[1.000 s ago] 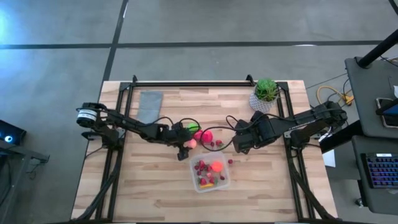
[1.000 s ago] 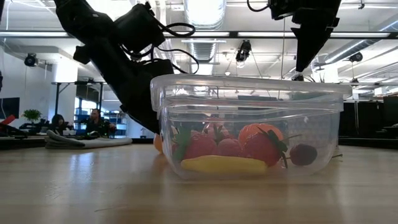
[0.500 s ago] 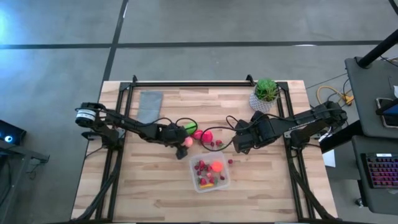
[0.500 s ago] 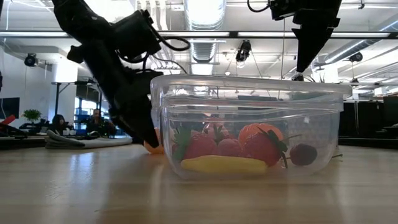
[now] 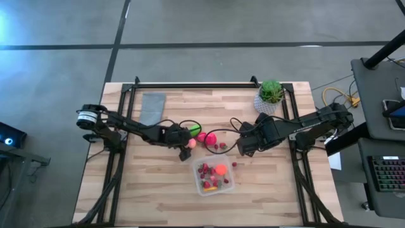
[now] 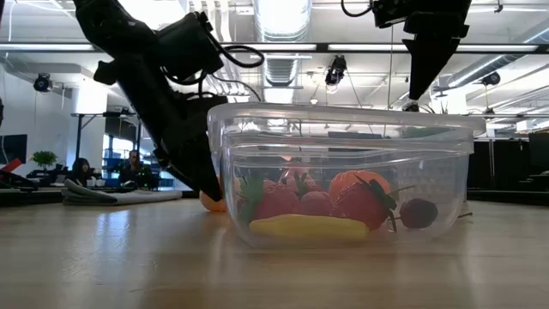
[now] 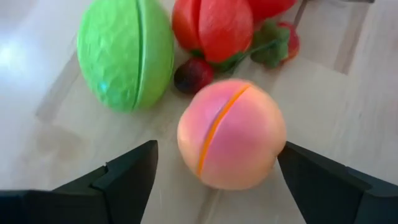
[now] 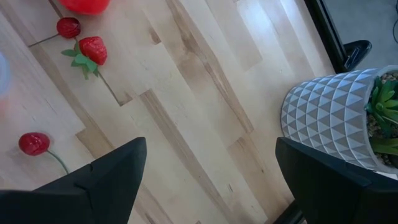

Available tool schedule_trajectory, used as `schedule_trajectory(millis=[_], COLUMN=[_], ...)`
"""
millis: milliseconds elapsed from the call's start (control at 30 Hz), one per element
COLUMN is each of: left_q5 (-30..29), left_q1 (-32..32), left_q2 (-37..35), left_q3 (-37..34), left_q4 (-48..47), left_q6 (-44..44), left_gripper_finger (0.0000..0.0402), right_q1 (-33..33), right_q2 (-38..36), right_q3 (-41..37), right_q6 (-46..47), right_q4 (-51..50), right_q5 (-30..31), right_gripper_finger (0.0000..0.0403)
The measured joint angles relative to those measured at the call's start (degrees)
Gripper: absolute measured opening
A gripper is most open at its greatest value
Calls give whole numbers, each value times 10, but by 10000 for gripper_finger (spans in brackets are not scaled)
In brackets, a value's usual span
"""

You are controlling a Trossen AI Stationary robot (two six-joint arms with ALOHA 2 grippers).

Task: Pick and placing Produce into tupperware
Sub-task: Put the pink peach into the transparent bin

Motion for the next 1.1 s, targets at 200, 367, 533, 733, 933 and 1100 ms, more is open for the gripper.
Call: schedule_trajectory(millis=[200, 367, 533, 733, 933, 1100], left_q5=[-2, -2, -2, -13, -11, -11], left_q1=[0, 0, 0, 0, 0, 0], left_q2=[0, 5, 10, 12, 19, 23], left_q3=[7, 8, 6, 6, 6, 6], left_q4=[35, 56, 54, 55, 52, 50], left_q6=[37, 40, 40, 67, 84, 84], left_gripper_finger=[315, 316, 316, 315, 290, 258], right_q1=[0, 0, 0, 0, 0, 0], right_q2=[0, 0, 0, 0, 0, 0], right_q3=[0, 0, -2, -12, -19, -19], right_q6=[0, 0, 0, 0, 0, 0], right_q4=[0, 0, 0, 0, 0, 1], right_q5=[0, 0, 0, -2, -4, -4], right_gripper_finger=[350, 350, 350, 350, 350, 350])
